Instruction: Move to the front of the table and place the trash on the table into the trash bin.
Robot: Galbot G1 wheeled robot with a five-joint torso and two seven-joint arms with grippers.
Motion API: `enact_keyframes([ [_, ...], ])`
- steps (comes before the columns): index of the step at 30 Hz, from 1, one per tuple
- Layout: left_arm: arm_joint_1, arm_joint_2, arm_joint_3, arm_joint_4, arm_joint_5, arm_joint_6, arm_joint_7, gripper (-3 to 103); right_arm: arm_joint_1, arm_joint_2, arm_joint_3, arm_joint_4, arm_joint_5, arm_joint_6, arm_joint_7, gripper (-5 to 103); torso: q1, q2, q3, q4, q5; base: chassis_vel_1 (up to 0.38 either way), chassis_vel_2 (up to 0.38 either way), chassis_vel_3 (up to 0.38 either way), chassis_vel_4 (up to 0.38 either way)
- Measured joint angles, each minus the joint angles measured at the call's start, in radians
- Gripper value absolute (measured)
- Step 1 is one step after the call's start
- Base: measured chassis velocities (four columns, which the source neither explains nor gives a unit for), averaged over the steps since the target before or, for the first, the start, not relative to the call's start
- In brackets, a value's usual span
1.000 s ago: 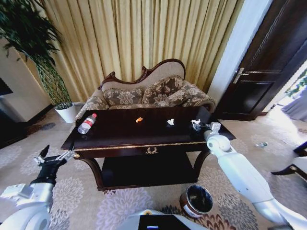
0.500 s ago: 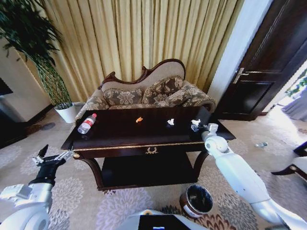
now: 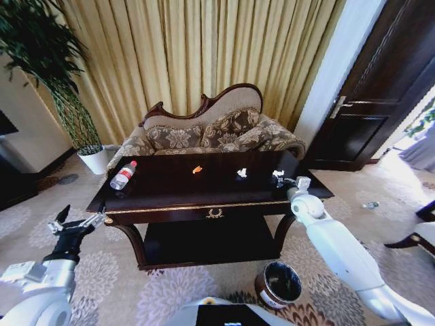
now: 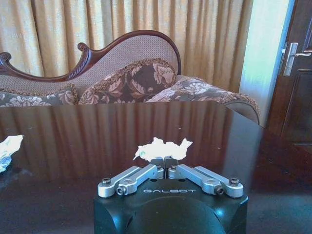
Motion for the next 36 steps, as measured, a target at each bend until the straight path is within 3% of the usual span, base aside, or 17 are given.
enact_keyframes([
  [13,-0.010,0.008,0.015,0.000,0.003,0.001,0.002,100,-0.068,-0.012,0.044,0.124,-0.029,0.048,-0.004,0,0.000,0.000,0.000,0.0000,0.0000,0.000,0.000,0.000,0.000],
  [22,-0.064,0.092,0.010,0.018,-0.064,0.050,-0.016,100,-0.236,-0.012,0.195,0.311,-0.087,0.100,-0.051,0,0.000,0.000,0.000,-0.0005,-0.0004,0.000,0.000,0.000,0.000],
  [25,-0.102,0.159,0.017,0.039,-0.094,0.073,-0.029,100,-0.364,0.015,0.253,0.417,-0.105,0.110,-0.050,0,0.000,0.000,0.000,-0.0004,0.0000,0.000,0.000,0.000,0.000],
  [36,-0.142,0.240,0.029,0.090,-0.150,0.080,-0.031,100,-0.537,0.065,0.295,0.582,-0.149,0.116,-0.013,0,0.000,0.000,0.000,-0.0001,-0.0002,0.000,0.000,0.000,0.000],
])
